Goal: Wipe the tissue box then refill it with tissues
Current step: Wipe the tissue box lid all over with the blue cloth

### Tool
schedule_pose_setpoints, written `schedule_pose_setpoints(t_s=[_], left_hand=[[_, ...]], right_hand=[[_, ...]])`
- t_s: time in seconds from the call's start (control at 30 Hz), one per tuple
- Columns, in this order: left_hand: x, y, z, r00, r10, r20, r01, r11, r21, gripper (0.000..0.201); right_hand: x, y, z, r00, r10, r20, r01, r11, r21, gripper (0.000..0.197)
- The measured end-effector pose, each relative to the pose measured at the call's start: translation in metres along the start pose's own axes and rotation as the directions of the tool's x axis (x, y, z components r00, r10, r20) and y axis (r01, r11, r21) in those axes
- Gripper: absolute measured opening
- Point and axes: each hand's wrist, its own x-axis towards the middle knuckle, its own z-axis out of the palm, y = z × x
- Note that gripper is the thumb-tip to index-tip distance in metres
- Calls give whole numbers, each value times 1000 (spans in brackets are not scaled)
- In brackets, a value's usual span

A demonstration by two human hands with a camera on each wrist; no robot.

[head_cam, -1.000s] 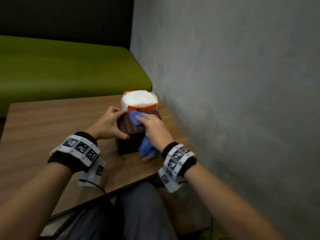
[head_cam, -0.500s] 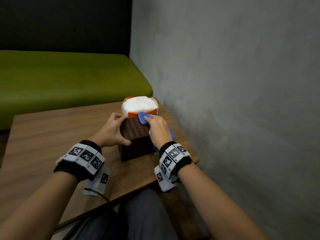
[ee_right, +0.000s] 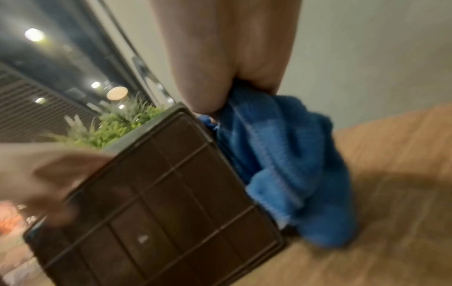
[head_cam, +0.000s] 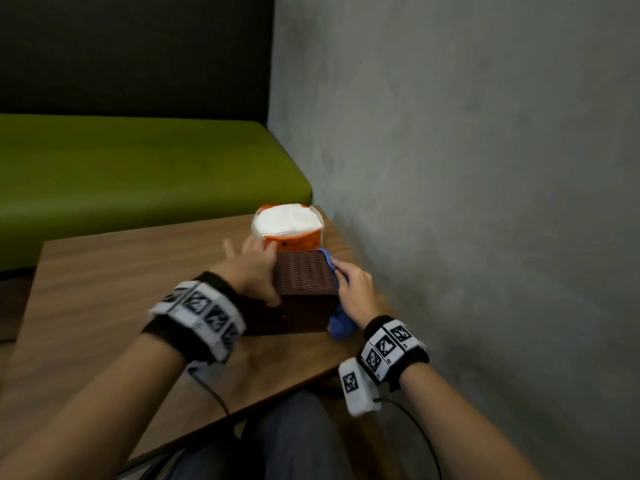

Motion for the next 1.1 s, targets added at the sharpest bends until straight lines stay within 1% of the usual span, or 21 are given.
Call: schedule_pose_setpoints(t_s=[0.07, 0.13, 0.2, 0.27, 0.33, 0.4, 0.43, 0.47, 0.53, 0.6, 0.67, 0.7, 0.73, 0.8, 0.83, 0.87, 0.9, 0.93, 1.0, 1.03, 1.1], left_hand=[[11, 24, 3, 999, 36, 32, -37, 999, 18, 117], [18, 38, 10, 997, 64, 39, -65, 998, 23, 120], [18, 40, 13, 997, 74, -10, -74, 997, 11, 119], [13, 36, 8, 988, 89, -125, -99, 992, -80, 117], [6, 30, 0, 946, 103, -307, -181, 954, -238, 115], [3, 21, -1, 863, 134, -486, -335, 874, -353, 116], [3, 18, 1, 827, 156, -540, -405, 832, -380, 114], [3, 16, 5, 802, 167, -573, -455, 792, -406, 113], [4, 14, 20, 779, 141, -610, -503, 721, -476, 109], [1, 13, 36, 761, 72, -644, -515, 671, -534, 102], [-4, 9, 49, 747, 13, -665, -509, 654, -559, 100], [-5, 7, 52, 744, 1, -668, -502, 661, -558, 103], [-5, 4, 52, 745, 2, -668, -493, 676, -548, 106], [-2, 3, 49, 766, 18, -643, -468, 701, -538, 113], [-1, 4, 47, 780, 22, -626, -456, 705, -543, 114], [-1, 5, 46, 788, 20, -615, -447, 705, -550, 115], [-1, 6, 45, 793, 9, -609, -438, 703, -560, 115], [-2, 4, 45, 793, -6, -609, -434, 695, -573, 114], [-3, -3, 45, 791, -6, -612, -442, 686, -578, 113], [-4, -6, 46, 792, 15, -610, -448, 693, -565, 115], [-8, -10, 44, 818, 52, -572, -429, 717, -549, 122]], right_hand=[[-4, -3, 3, 1000, -21, 12, 21, 1000, 15, 28], [-5, -4, 2, 1000, -28, 12, 27, 999, 16, 28], [-10, -3, 0, 999, -34, 3, 34, 999, 39, 27], [-12, -4, -6, 999, -32, -8, 32, 998, 54, 29], [-6, -7, -17, 997, -13, -80, 19, 997, 76, 31], [7, -16, -31, 978, -39, -206, 60, 994, 95, 30], [13, -23, -37, 970, -79, -228, 98, 993, 73, 30], [17, -32, -40, 969, -128, -211, 139, 990, 37, 31], [18, -54, -35, 963, -248, -108, 244, 969, -49, 36], [5, -71, -18, 932, -362, 0, 358, 923, -142, 43], [-15, -71, -7, 897, -438, 67, 443, 879, -180, 48], [-18, -65, -8, 889, -452, 71, 457, 871, -180, 49], [-15, -57, -13, 897, -438, 50, 440, 879, -187, 49], [3, -42, -24, 951, -302, -61, 287, 940, -188, 44], [12, -41, -27, 969, -229, -98, 209, 962, -176, 42], [17, -46, -27, 974, -202, -101, 183, 968, -172, 41], [14, -57, -21, 968, -241, -65, 227, 957, -179, 42], [8, -67, -12, 949, -314, -7, 307, 931, -200, 44], [-8, -71, 0, 886, -459, 69, 461, 854, -243, 49], [-9, -65, -3, 872, -483, 74, 486, 840, -240, 49], [-1, -50, -15, 914, -405, -4, 396, 895, -203, 46]])
